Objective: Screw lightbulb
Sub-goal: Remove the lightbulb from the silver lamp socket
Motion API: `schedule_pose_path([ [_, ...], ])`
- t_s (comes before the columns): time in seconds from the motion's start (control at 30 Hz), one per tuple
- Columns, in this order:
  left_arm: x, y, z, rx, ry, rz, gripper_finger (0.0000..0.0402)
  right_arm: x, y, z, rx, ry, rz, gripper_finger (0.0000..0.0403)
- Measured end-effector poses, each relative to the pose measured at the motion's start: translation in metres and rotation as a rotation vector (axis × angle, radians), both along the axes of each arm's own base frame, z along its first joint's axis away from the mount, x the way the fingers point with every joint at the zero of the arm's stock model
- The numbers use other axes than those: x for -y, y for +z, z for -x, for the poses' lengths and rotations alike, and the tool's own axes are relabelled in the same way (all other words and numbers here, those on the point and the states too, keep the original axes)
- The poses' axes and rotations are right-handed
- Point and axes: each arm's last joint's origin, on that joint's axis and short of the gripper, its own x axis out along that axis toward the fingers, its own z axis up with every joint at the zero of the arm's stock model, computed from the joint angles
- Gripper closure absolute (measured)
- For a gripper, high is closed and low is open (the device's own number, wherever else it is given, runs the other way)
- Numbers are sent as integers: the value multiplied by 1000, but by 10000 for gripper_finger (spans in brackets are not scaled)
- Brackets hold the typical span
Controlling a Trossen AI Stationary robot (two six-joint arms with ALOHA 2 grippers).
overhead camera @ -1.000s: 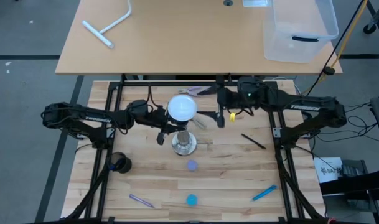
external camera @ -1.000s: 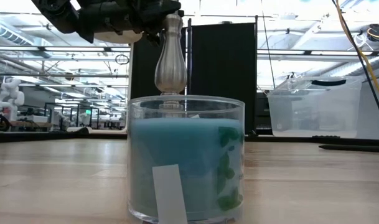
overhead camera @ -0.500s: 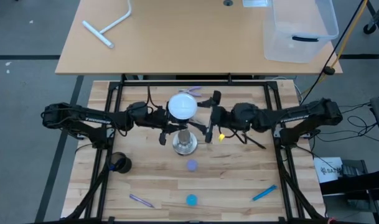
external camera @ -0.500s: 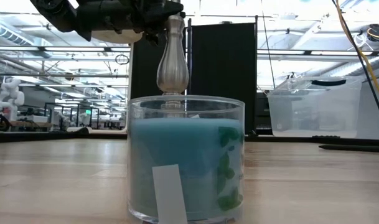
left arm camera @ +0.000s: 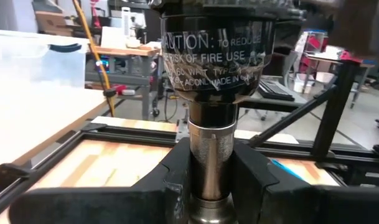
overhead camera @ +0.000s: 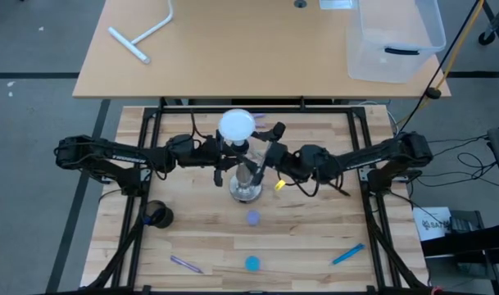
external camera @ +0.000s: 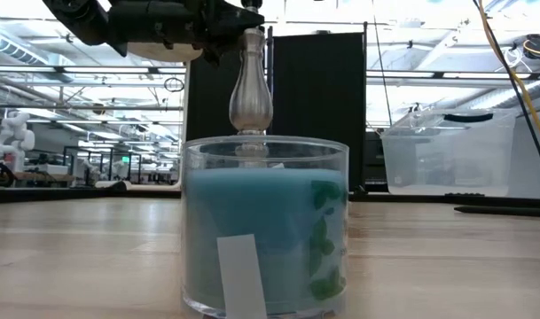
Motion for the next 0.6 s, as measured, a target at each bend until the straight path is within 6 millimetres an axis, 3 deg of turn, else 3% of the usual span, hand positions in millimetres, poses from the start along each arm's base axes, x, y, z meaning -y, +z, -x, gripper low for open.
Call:
schedule_pose_path([
  [0.4, -2, 0, 0, 2, 55, -2, 326, 3, 12, -32, 56, -179, 83, 87],
  [0.6, -1, 0, 0, 2, 55, -3, 326, 6, 11, -40, 55, -188, 102, 92],
])
